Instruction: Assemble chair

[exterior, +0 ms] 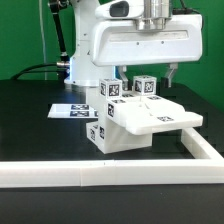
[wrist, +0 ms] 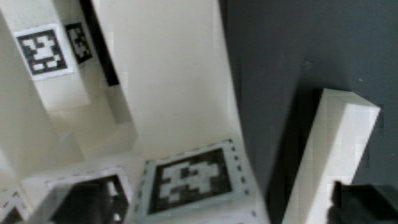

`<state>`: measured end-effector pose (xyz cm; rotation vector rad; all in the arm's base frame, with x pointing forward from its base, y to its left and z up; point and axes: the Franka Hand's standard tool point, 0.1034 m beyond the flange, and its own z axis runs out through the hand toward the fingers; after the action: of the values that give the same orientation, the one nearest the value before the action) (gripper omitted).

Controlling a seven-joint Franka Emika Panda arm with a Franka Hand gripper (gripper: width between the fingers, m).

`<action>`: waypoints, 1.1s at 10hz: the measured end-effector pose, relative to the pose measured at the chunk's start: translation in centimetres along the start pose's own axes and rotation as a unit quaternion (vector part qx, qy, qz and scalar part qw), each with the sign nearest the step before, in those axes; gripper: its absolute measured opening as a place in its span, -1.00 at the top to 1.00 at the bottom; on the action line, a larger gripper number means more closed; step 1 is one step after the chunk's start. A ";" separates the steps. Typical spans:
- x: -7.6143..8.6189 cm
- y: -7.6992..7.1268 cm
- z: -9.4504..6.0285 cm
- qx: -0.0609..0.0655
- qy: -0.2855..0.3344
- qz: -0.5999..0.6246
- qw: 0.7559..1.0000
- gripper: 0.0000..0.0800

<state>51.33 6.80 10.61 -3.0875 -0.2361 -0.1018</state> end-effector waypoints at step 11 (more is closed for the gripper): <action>0.4 -0.3 0.1 0.002 0.011 0.385 0.923 0.33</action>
Offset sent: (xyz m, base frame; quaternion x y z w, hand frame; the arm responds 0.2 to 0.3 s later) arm 0.0000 0.0000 0.0000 0.0000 0.0000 0.1296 0.9916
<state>51.64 7.16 10.55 -2.9145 0.9623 -0.1017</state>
